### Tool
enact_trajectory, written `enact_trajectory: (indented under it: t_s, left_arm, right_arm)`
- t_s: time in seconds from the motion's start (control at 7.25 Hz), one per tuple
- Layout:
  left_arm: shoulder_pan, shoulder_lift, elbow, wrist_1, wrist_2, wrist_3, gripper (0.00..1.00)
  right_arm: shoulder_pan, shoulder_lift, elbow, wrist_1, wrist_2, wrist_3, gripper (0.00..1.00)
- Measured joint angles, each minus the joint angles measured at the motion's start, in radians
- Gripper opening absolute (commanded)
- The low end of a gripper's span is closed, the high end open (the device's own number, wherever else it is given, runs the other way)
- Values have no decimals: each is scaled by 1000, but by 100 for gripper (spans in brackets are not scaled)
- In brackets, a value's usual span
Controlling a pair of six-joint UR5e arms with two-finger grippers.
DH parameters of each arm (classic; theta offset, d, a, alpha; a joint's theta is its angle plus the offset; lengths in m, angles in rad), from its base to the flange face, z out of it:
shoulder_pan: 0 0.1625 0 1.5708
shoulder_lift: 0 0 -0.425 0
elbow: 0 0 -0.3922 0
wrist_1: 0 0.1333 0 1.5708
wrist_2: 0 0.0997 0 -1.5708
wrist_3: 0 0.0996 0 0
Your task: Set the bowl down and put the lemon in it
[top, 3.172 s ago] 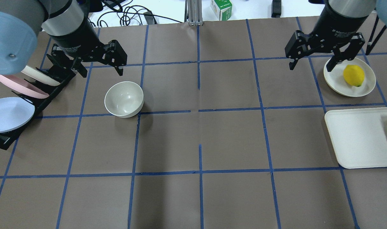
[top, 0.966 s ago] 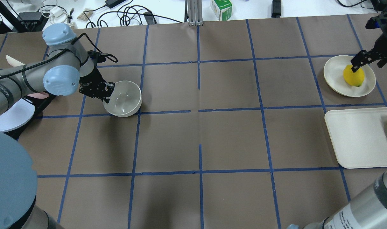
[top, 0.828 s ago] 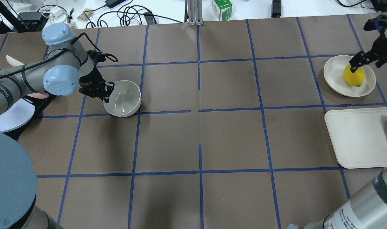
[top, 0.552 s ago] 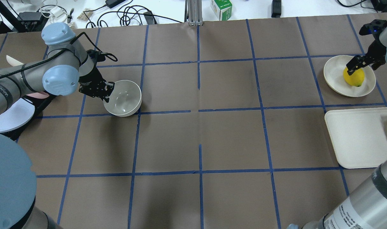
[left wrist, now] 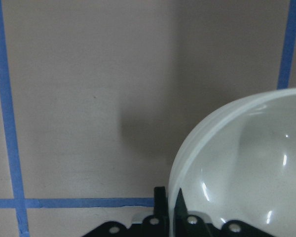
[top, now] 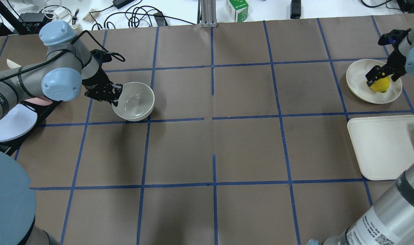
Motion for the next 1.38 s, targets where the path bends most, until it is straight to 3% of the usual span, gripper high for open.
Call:
enact_trajectory:
  t_s: [0.14,0.28,0.69,1.38]
  left_arm:
    - [1,4,1,-1,-8,3,0]
    - [-2,8,1,-1,-14,6,0]
    - [-114,56,-17,2,-38,-68,0]
    - [-468,-2,-29,185,-33,-509,0]
  right_arm:
    - [0,4,-1,1,0,0,29]
    - [0,4,-2,3,0,2,0]
    - [1,-18,-31,90,0,11,0]
    - [66,-128,-192,515,13,192,0]
